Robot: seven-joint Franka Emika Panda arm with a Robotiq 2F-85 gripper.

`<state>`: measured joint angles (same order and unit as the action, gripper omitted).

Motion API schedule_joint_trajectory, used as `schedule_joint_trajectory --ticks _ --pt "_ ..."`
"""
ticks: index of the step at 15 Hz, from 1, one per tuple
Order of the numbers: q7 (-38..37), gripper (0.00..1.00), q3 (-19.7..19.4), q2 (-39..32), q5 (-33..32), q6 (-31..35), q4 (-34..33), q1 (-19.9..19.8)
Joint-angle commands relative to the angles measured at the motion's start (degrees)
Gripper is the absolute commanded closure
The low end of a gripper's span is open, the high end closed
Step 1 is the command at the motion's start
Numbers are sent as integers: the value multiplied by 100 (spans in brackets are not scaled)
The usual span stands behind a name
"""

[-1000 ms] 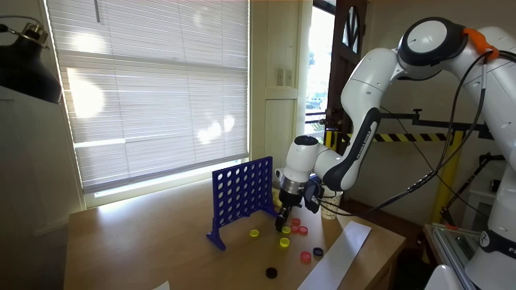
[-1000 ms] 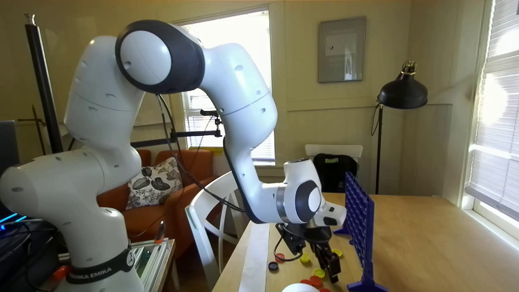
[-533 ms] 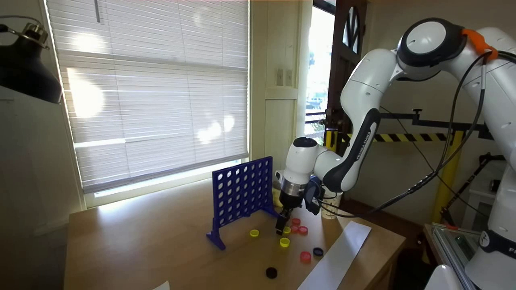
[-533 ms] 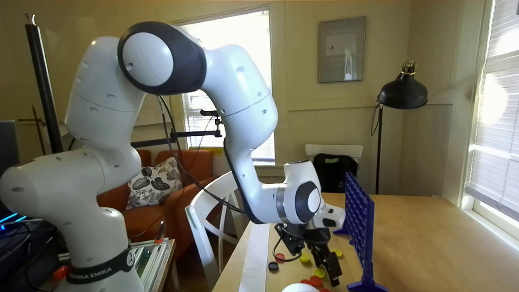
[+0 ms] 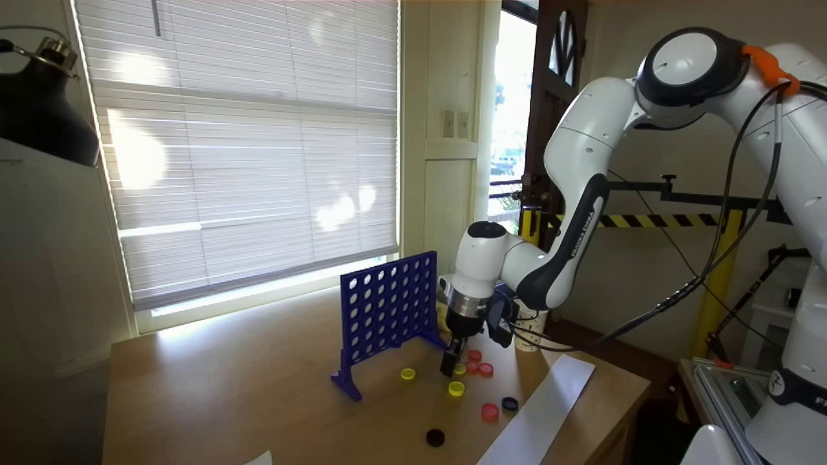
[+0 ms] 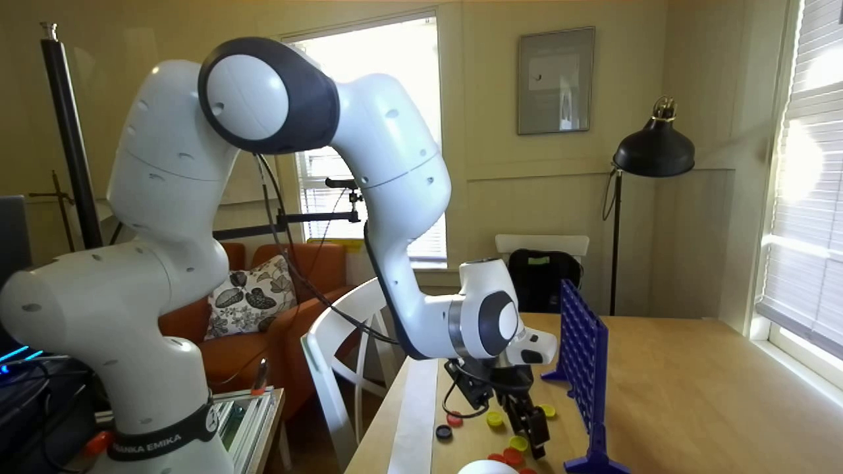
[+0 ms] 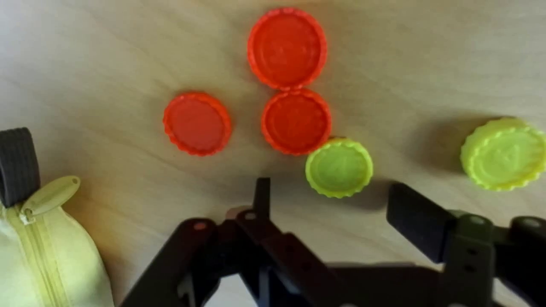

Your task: Put one yellow chip in the blue gameboard.

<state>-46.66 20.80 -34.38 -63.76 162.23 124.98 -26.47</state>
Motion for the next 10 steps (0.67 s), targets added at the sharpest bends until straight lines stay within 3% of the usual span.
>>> schedule_joint_trajectory --ticks 1,10 --pt "21 2 -54 -17 -43 -205 -24 68" --pt "120 0 23 31 83 -552 9 44"
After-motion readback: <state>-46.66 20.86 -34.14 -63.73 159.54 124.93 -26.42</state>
